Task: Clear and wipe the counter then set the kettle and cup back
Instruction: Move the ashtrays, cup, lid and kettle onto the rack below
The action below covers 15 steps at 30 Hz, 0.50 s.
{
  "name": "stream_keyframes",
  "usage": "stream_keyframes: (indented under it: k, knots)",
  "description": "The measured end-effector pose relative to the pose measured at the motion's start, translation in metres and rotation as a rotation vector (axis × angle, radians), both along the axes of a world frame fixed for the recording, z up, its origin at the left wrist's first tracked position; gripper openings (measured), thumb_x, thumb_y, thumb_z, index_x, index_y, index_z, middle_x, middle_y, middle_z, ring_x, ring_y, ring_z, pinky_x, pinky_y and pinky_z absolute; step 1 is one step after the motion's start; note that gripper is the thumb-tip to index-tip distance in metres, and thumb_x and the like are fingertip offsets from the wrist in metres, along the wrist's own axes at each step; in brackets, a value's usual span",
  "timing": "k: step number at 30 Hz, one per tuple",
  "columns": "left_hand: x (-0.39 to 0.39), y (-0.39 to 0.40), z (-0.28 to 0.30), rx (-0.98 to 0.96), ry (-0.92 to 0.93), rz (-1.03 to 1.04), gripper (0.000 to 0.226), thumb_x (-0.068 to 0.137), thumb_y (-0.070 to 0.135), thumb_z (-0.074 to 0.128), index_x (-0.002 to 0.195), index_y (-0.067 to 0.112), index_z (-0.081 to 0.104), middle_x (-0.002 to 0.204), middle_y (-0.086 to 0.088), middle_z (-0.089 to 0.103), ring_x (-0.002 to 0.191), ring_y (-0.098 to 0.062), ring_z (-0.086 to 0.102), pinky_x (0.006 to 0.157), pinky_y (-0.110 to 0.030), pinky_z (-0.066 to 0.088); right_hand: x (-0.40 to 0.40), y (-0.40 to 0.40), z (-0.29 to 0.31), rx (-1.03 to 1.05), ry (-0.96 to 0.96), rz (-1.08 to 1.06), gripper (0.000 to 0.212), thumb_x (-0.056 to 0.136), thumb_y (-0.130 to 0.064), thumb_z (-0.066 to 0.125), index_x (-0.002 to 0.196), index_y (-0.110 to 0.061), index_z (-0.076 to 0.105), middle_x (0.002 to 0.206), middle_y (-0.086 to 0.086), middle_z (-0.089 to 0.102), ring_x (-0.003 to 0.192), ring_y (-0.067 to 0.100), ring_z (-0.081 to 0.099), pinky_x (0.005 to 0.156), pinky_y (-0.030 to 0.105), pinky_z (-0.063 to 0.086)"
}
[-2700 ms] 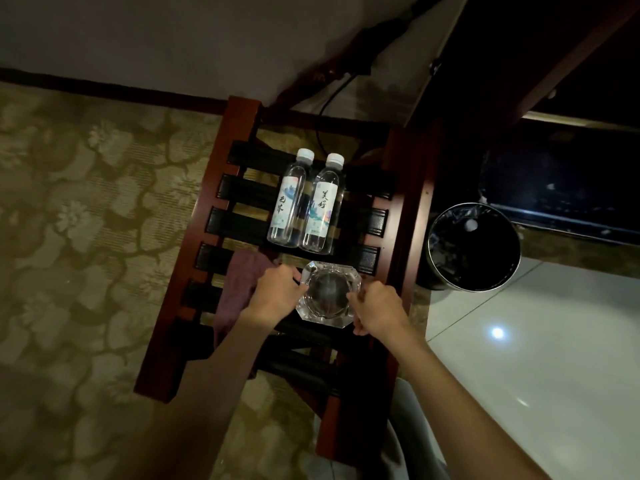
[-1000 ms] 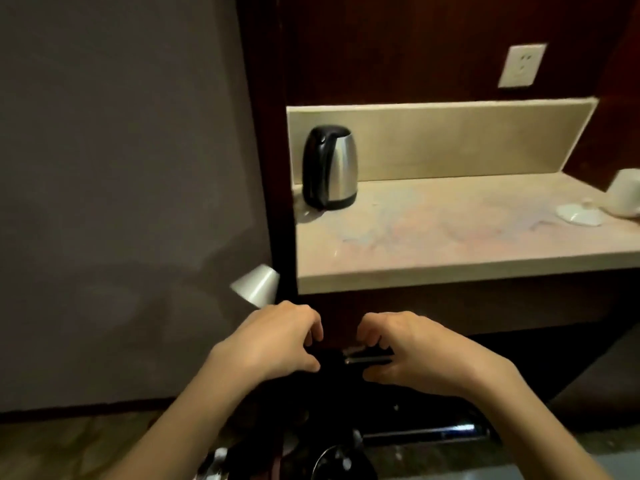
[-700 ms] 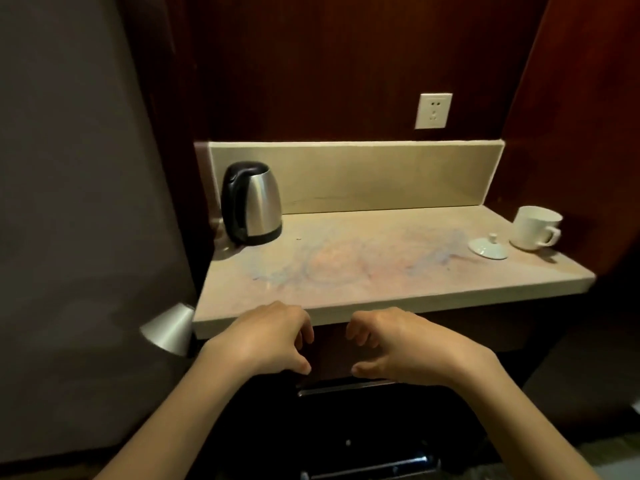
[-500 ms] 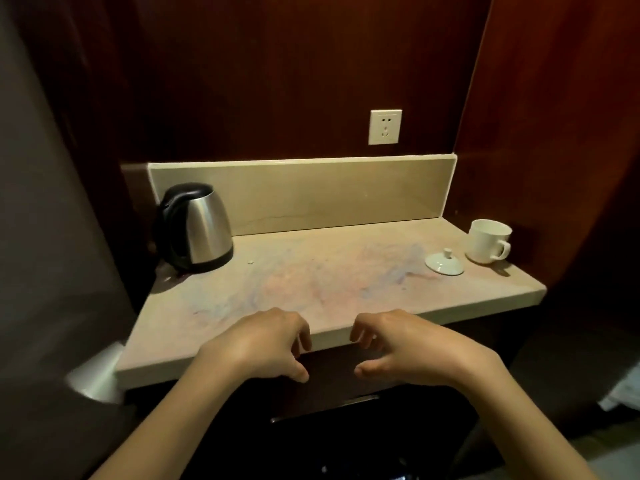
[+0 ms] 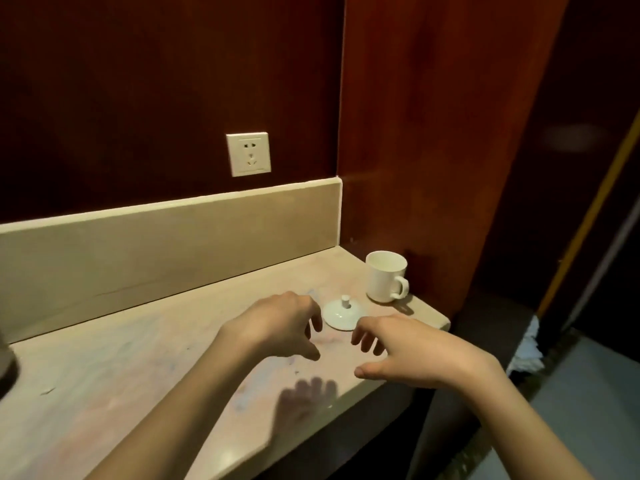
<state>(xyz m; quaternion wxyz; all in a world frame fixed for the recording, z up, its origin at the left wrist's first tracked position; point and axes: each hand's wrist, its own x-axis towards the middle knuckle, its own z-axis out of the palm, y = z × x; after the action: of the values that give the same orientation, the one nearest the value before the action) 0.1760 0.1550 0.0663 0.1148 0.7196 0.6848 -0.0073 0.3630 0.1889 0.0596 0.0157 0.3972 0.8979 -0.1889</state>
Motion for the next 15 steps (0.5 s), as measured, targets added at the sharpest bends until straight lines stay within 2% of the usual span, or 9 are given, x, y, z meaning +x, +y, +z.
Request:
stream_keyframes:
  k: [4, 9, 12, 15]
  knots:
    - [0.014, 0.060, -0.008, 0.012, 0.028, -0.043, 0.039, 0.082, 0.037, 0.069, 0.117, 0.025, 0.058, 0.111, 0.009, 0.066, 0.099, -0.017, 0.058, 0.071, -0.026, 0.039, 0.016, 0.046, -0.003, 0.008, -0.021, -0.066, 0.040, 0.085, -0.045, 0.064, 0.119, -0.027, 0.052, 0.113, -0.010, 0.058, 0.100, 0.008, 0.054, 0.088, 0.026, 0.048]
    - [0.015, 0.119, -0.029, 0.117, 0.033, -0.009, 0.043, 0.084, 0.035, 0.066, 0.124, 0.024, 0.054, 0.118, 0.003, 0.062, 0.108, -0.023, 0.057, 0.077, -0.029, 0.041, 0.022, 0.108, -0.008, 0.044, -0.047, -0.177, 0.043, 0.082, -0.050, 0.064, 0.118, -0.026, 0.056, 0.110, -0.009, 0.062, 0.098, 0.012, 0.059, 0.089, 0.034, 0.052]
    - [0.019, 0.147, -0.045, 0.180, 0.042, -0.006, 0.045, 0.087, 0.034, 0.063, 0.129, 0.024, 0.050, 0.125, -0.001, 0.058, 0.113, -0.026, 0.056, 0.083, -0.032, 0.044, 0.023, 0.145, -0.009, 0.102, -0.022, -0.273, 0.047, 0.081, -0.048, 0.065, 0.120, -0.023, 0.055, 0.116, -0.002, 0.062, 0.101, 0.017, 0.060, 0.089, 0.037, 0.052]
    - [0.022, 0.166, -0.060, 0.121, 0.019, -0.001, 0.041, 0.086, 0.029, 0.062, 0.126, 0.023, 0.055, 0.124, -0.003, 0.059, 0.112, -0.026, 0.056, 0.085, -0.032, 0.045, 0.016, 0.177, -0.007, 0.208, 0.034, -0.324, 0.060, 0.079, -0.050, 0.067, 0.126, -0.019, 0.048, 0.126, 0.002, 0.054, 0.111, 0.021, 0.054, 0.091, 0.036, 0.047]
